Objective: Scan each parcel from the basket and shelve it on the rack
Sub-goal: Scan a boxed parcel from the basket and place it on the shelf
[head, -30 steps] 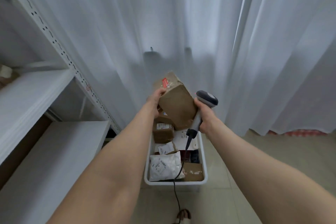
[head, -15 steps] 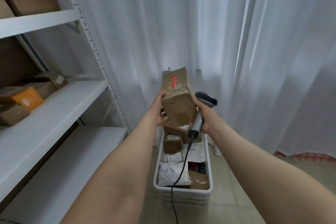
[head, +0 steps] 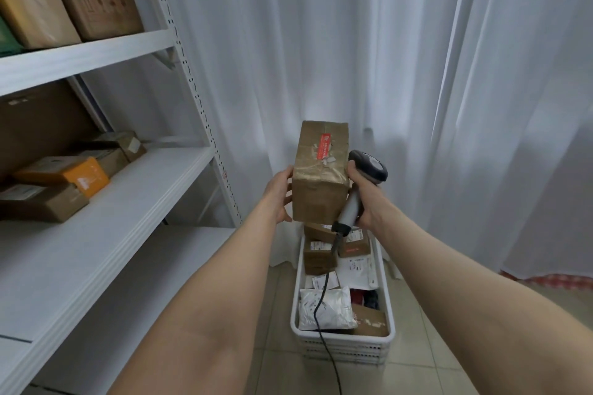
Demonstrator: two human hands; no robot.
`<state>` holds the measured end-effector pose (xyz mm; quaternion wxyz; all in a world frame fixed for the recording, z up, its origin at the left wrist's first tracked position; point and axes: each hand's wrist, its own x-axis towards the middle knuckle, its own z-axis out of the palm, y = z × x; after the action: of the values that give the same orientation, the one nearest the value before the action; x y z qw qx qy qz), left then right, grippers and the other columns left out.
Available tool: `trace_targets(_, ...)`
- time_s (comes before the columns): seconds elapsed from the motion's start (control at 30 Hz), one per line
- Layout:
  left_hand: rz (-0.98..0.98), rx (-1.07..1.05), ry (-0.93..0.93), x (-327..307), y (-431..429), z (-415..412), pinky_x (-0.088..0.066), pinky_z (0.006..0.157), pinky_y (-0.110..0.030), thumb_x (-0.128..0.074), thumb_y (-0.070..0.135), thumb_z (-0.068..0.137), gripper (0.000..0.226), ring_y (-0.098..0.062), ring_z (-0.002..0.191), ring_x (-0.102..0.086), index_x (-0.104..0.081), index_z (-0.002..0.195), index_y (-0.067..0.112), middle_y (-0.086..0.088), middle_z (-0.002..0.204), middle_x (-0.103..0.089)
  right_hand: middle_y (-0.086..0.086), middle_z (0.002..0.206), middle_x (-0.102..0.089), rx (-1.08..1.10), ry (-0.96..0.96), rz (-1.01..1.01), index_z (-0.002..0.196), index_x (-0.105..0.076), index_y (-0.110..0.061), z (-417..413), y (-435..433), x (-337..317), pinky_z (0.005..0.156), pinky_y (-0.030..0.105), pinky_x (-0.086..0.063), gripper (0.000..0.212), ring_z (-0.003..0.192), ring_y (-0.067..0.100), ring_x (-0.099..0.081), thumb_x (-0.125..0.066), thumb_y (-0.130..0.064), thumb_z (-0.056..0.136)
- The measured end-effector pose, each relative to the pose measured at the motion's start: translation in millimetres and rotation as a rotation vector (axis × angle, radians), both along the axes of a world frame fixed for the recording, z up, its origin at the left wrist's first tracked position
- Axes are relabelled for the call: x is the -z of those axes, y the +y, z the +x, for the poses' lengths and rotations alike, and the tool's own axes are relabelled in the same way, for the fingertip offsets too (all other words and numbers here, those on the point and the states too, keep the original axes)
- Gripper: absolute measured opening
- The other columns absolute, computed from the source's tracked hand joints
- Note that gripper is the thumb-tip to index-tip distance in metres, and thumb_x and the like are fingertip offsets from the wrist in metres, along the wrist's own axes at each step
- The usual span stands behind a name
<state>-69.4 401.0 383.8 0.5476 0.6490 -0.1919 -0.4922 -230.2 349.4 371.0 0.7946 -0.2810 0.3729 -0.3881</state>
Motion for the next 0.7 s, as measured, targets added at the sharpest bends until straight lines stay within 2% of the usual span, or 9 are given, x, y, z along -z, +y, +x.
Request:
trace_targets(0.07, 0.017, 0.026, -0.047, -5, 7, 5, -0.042, 0.092, -0.060, -0.056, 0.055, 0.088, 0.040, -0.020, 0.106, -0.053, -0.061, 0.112, 0.023, 0.000, 0.122, -0.059, 0.015, 0.109, -0.073, -0.036, 0.011, 0.017, 0.118, -0.067, -0.011, 2, 7, -4, 0.081, 0.054, -0.057, 0.047, 0.098, 0.036, -0.070, -0.078, -0.036, 0.080)
trace_targets(0.1, 0.027, 0.033, -0.055, -8, 10, 6, -0.051, 0.079, -0.051, -0.060, 0.059, 0.084, 0.049, -0.020, 0.100, -0.057, -0.061, 0.113, 0.020, -0.002, 0.116, -0.062, 0.014, 0.105, -0.074, -0.048, 0.027, 0.031, 0.116, -0.068, -0.011, 3, 9, -5, 0.076, 0.050, -0.058, 0.044, 0.094, 0.034, -0.071, -0.079, -0.033, 0.079)
trace_targets(0.17, 0.064, 0.080, -0.032, -15, 17, 6, -0.055, 0.051, -0.036, -0.064, 0.067, 0.074, 0.067, -0.024, 0.078, -0.069, -0.059, 0.112, 0.013, -0.008, 0.092, -0.071, 0.013, 0.098, -0.075, -0.048, 0.047, 0.059, 0.112, -0.068, -0.013, 4, 15, -4, 0.068, 0.043, -0.058, 0.039, 0.086, 0.032, -0.072, -0.079, -0.030, 0.079)
trace_targets(0.2, 0.079, 0.115, -0.006, -18, 20, 7, -0.054, 0.046, -0.033, -0.066, 0.069, 0.069, 0.073, -0.025, 0.069, -0.071, -0.059, 0.110, 0.010, -0.010, 0.082, -0.074, 0.012, 0.094, -0.076, -0.042, 0.051, 0.073, 0.111, -0.067, -0.014, 4, 17, -4, 0.066, 0.041, -0.057, 0.036, 0.082, 0.031, -0.072, -0.077, -0.030, 0.080)
trace_targets(0.3, 0.082, 0.146, -0.015, -15, 23, 14, -0.057, 0.063, -0.035, -0.071, 0.068, 0.063, 0.087, -0.028, 0.082, -0.071, -0.055, 0.122, 0.006, -0.012, 0.095, -0.072, 0.010, 0.083, -0.075, -0.013, 0.052, 0.094, 0.106, -0.066, -0.013, 4, 23, -1, 0.063, 0.038, -0.058, 0.025, 0.071, 0.027, -0.073, -0.072, -0.025, 0.085)
trace_targets(0.37, 0.052, 0.096, -0.001, -12, 25, 21, -0.057, 0.070, -0.036, -0.075, 0.058, 0.068, 0.081, -0.026, 0.085, -0.069, -0.054, 0.126, 0.006, -0.012, 0.102, -0.070, 0.007, 0.078, -0.072, 0.016, 0.078, 0.082, 0.103, -0.064, -0.011, 3, 24, 0, 0.067, 0.036, -0.058, 0.018, 0.072, 0.024, -0.069, -0.068, -0.018, 0.088)
trace_targets(0.43, 0.023, 0.061, 0.069, -11, 26, 26, -0.057, 0.080, -0.039, -0.077, 0.051, 0.072, 0.072, -0.027, 0.092, -0.067, -0.055, 0.126, 0.008, -0.014, 0.111, -0.068, 0.002, 0.066, -0.067, 0.048, 0.110, 0.060, 0.094, -0.063, -0.012, 3, 24, 0, 0.053, 0.026, -0.052, 0.005, 0.058, 0.016, -0.064, -0.065, -0.012, 0.089)
trace_targets(0.53, 0.026, 0.085, 0.153, -14, 32, 30, -0.055, 0.076, -0.046, -0.075, 0.048, 0.076, 0.060, -0.030, 0.094, -0.065, -0.057, 0.122, 0.015, -0.014, 0.104, -0.069, -0.001, 0.054, -0.064, 0.090, 0.139, 0.028, 0.089, -0.062, -0.011, 4, 27, 1, 0.044, 0.020, -0.045, 0.005, 0.041, 0.009, -0.059, -0.064, -0.006, 0.088)
trace_targets(0.7, 0.001, 0.163, 0.191, -18, 36, 40, -0.045, 0.082, -0.066, -0.069, 0.049, 0.079, 0.047, -0.039, 0.105, -0.061, -0.059, 0.116, 0.021, -0.016, 0.107, -0.068, 0.001, 0.065, -0.067, 0.140, 0.160, -0.009, 0.093, -0.065, -0.009, 5, 30, -1, 0.047, 0.022, -0.048, 0.009, 0.049, 0.012, -0.062, -0.066, -0.003, 0.087)
